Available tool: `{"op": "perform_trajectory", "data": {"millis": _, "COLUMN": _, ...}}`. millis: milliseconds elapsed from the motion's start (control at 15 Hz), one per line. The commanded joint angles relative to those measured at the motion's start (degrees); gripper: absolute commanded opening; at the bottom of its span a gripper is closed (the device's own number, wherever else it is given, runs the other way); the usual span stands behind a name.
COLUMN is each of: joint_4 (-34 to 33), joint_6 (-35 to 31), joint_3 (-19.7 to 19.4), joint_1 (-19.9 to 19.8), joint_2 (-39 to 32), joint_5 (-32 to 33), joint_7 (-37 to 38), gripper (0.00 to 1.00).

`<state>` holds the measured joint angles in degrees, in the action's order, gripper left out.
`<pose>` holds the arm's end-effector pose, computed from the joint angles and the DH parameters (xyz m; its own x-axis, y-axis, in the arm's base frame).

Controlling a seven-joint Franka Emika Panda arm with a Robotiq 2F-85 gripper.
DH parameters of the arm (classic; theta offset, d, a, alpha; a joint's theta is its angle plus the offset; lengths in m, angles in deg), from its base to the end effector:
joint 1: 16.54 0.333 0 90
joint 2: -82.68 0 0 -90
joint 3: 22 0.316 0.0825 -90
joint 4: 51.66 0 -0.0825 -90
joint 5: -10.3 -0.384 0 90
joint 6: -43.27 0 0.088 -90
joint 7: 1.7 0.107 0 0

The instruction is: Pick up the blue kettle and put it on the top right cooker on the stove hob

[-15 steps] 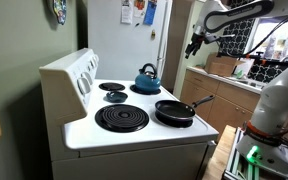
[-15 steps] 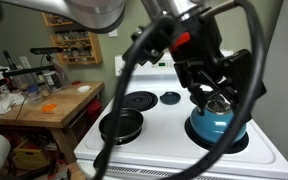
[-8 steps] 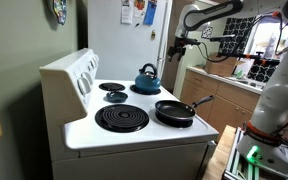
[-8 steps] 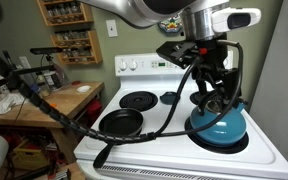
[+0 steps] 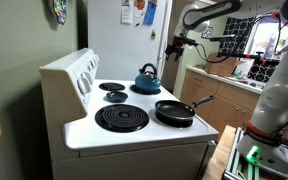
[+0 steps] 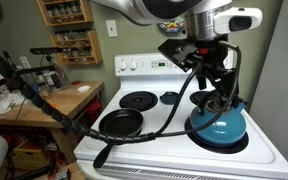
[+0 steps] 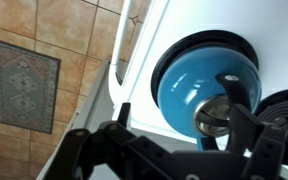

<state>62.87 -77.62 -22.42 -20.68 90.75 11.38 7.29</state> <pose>0.5391 -0.0441 0.5461 0.9427 -0.2225 0.2487 -0.2242 -0.9743 -0.0221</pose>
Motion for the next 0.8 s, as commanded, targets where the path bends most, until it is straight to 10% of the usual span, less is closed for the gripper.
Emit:
{"op": "perform_trajectory", "data": {"millis": 0, "joint_4": 0.42, "joint_6": -6.02, "joint_3": -1.45, "joint_1": 1.66, "joint_2": -1.99, "joint_5": -10.58, "joint_7": -5.14, "gripper": 1.00}}
{"op": "perform_trajectory", "data": {"millis": 733, "joint_4": -4.77, "joint_6": -10.20, "joint_3": -1.20, "joint_1": 1.27, "joint_2": -11.72, "joint_5": -27.44, "joint_7": -26.23, "gripper": 1.00}}
